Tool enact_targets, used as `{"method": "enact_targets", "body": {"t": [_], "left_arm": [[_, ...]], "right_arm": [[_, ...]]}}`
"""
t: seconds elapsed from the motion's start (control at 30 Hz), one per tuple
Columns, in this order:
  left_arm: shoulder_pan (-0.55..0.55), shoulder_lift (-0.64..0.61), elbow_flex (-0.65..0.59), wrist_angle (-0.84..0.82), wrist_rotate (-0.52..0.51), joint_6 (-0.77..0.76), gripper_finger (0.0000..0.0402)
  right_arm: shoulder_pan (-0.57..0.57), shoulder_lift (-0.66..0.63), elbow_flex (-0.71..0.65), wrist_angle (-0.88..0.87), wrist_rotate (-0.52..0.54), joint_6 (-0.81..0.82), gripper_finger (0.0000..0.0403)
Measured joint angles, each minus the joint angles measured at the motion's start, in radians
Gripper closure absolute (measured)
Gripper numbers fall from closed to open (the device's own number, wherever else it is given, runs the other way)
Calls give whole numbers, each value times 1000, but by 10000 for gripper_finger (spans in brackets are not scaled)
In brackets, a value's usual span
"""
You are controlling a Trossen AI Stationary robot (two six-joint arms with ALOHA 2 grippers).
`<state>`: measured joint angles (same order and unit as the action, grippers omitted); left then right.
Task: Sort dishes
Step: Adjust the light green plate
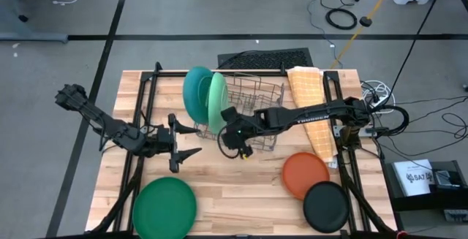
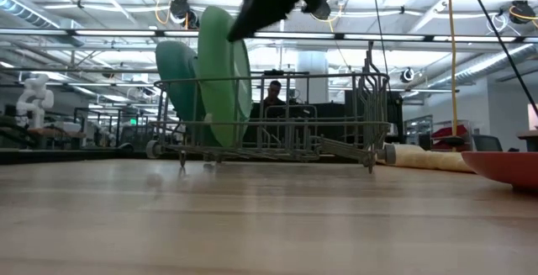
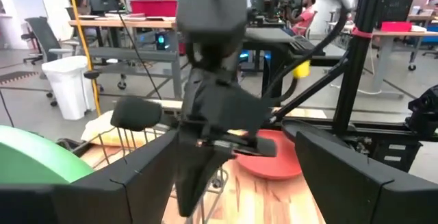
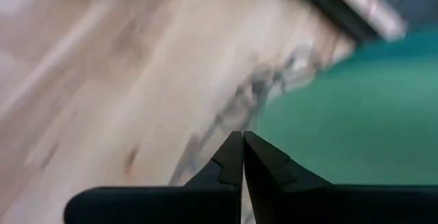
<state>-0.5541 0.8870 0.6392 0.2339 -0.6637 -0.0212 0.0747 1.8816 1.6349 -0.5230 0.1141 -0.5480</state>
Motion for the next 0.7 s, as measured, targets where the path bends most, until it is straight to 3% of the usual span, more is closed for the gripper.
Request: {"method": "enact_targets", "body": {"t": [0.4, 0.7], "left_arm": [[-10, 15, 0, 42, 0, 0, 100], [-11, 15, 0, 46, 0, 0, 100]], "right_arm": [[4, 87, 1, 277, 80, -138, 399], [5, 109, 1, 298, 334, -158, 399]]}}
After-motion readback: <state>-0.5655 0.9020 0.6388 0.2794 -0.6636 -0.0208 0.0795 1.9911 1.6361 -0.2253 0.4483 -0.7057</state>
